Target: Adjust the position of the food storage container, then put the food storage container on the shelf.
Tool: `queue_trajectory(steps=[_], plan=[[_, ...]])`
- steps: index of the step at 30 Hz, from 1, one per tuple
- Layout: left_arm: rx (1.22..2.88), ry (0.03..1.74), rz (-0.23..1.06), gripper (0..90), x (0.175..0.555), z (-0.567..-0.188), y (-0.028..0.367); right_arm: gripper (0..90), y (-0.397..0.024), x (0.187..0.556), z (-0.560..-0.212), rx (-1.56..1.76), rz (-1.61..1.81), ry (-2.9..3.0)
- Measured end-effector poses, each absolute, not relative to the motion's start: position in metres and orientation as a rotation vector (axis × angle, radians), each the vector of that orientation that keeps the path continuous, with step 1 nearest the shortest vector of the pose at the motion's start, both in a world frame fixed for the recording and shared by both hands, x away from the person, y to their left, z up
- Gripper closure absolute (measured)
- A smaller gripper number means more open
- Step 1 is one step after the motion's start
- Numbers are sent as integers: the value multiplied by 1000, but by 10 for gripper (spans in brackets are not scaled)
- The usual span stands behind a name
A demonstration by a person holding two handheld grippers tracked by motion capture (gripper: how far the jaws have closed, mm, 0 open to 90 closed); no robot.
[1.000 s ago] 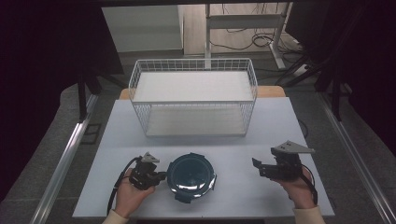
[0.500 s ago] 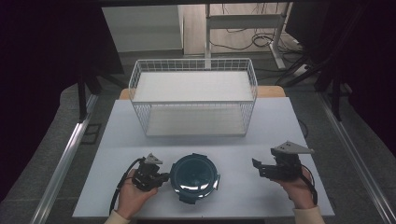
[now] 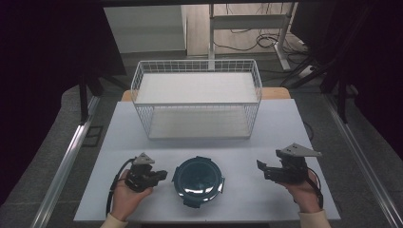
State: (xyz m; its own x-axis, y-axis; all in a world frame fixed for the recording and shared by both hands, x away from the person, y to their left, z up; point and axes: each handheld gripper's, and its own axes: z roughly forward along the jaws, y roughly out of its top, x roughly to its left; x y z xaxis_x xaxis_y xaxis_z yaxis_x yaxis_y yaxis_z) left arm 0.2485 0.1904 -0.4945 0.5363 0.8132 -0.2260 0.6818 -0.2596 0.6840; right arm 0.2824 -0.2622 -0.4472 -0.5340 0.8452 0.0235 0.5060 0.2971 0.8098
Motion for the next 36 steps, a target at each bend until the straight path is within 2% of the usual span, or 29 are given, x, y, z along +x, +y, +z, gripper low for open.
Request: queue_trajectory(steps=[7, 8, 9, 10, 23, 27, 36], plan=[[1888, 1287, 244, 454, 242, -493, 218, 178, -257, 279, -446, 1207, 1161, 2172], [1888, 1287, 244, 413, 242, -493, 218, 178, -257, 279, -446, 1207, 1161, 2172], [1879, 1295, 250, 413, 241, -493, 220, 178, -256, 279, -446, 1207, 1160, 2172], [1865, 1305, 259, 363, 239, -491, 223, 179, -254, 278, -447, 1210, 1159, 2176], [1822, 1312, 273, 276, 235, -477, 223, 178, -251, 271, -451, 1192, 1164, 2189], [1793, 1307, 206, 212, 234, -473, 218, 169, -245, 267, -452, 1199, 1190, 2204], [1802, 1210, 70, 196, 239, -467, 199, 133, -228, 254, -452, 1255, 1271, 2203]])
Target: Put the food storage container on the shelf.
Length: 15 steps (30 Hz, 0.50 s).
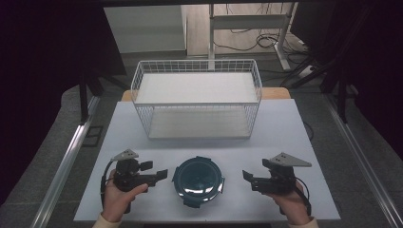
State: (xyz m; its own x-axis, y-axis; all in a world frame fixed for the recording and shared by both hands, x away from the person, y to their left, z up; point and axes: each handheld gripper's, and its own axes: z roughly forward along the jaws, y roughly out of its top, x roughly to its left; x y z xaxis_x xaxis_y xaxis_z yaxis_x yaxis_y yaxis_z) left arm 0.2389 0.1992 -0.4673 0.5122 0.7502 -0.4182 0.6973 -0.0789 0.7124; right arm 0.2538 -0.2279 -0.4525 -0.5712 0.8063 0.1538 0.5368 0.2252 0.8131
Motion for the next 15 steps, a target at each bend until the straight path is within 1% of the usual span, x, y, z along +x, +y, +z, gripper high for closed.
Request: queue_trajectory(steps=[6, 9, 15], plan=[[1811, 1200, 24, 180, 242, -469, 192, 123, -218, 246, -454, 1312, 1360, 2226], [1809, 1207, -9, 155, 246, -472, 188, 113, -211, 244, -456, 1333, 1387, 2250], [1791, 1206, -112, 147, 253, -478, 185, 103, -194, 245, -470, 1458, 1452, 2293]])
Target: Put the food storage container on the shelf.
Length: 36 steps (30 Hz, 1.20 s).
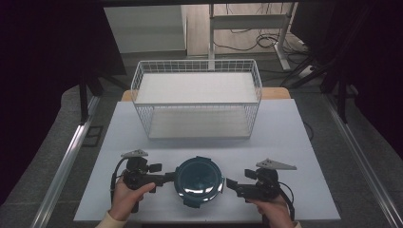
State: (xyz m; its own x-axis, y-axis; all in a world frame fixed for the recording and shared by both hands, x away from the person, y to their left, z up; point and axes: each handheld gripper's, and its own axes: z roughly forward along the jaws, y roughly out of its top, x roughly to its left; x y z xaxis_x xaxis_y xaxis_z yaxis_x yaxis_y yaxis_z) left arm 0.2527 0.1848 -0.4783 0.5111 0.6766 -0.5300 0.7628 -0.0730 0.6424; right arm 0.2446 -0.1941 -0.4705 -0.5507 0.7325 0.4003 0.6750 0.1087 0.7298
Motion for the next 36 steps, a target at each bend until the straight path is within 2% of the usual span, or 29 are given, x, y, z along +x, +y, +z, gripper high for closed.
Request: queue_trajectory(steps=[26, 32, 36], plan=[[1759, 1214, -460, 179, 284, -521, 163, 104, -139, 244, -514, 1822, 1534, 2317], [1767, 1223, -506, 235, 283, -526, 161, 161, -138, 244, -521, 1923, 1569, 2277], [1763, 1250, -496, 255, 280, -523, 161, 265, -144, 244, -517, 1930, 1587, 2231]])
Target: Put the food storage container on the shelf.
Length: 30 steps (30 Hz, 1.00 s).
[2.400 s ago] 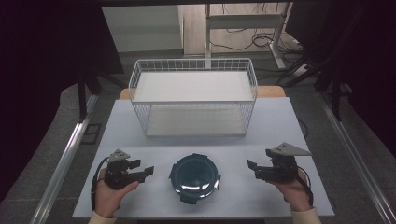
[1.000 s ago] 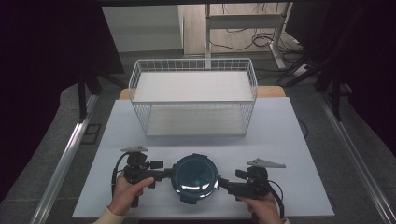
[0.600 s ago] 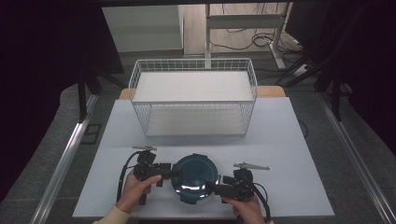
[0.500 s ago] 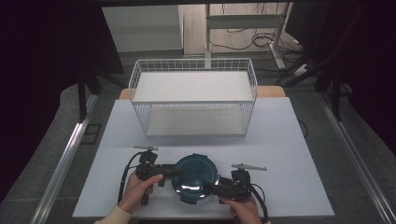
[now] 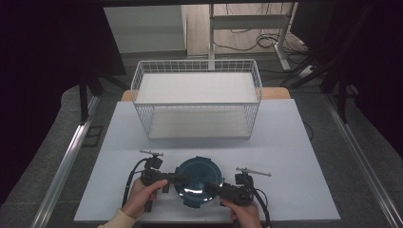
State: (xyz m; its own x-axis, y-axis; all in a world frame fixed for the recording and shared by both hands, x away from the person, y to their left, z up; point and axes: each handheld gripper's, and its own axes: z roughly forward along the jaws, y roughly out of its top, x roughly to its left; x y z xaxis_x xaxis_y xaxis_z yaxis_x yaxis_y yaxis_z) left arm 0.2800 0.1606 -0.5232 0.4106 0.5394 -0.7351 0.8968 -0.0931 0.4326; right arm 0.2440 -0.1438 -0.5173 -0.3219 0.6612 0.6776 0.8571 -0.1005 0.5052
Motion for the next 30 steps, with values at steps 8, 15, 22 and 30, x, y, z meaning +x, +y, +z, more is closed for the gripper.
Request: queue_trajectory(steps=[8, 15, 22, 30], plan=[[1753, 1252, -442, 313, 272, -514, 161, 319, -153, 246, -518, -1687, -1390, -1880], [1741, 1246, -372, 379, 262, -504, 160, 358, -159, 247, -516, -1645, -1423, -1881], [1730, 1230, -339, 406, 259, -499, 160, 371, -160, 247, -509, -1601, -1466, -1964], [1716, 1200, -293, 416, 255, -488, 162, 371, -158, 246, -500, -1537, -1515, -2044]])
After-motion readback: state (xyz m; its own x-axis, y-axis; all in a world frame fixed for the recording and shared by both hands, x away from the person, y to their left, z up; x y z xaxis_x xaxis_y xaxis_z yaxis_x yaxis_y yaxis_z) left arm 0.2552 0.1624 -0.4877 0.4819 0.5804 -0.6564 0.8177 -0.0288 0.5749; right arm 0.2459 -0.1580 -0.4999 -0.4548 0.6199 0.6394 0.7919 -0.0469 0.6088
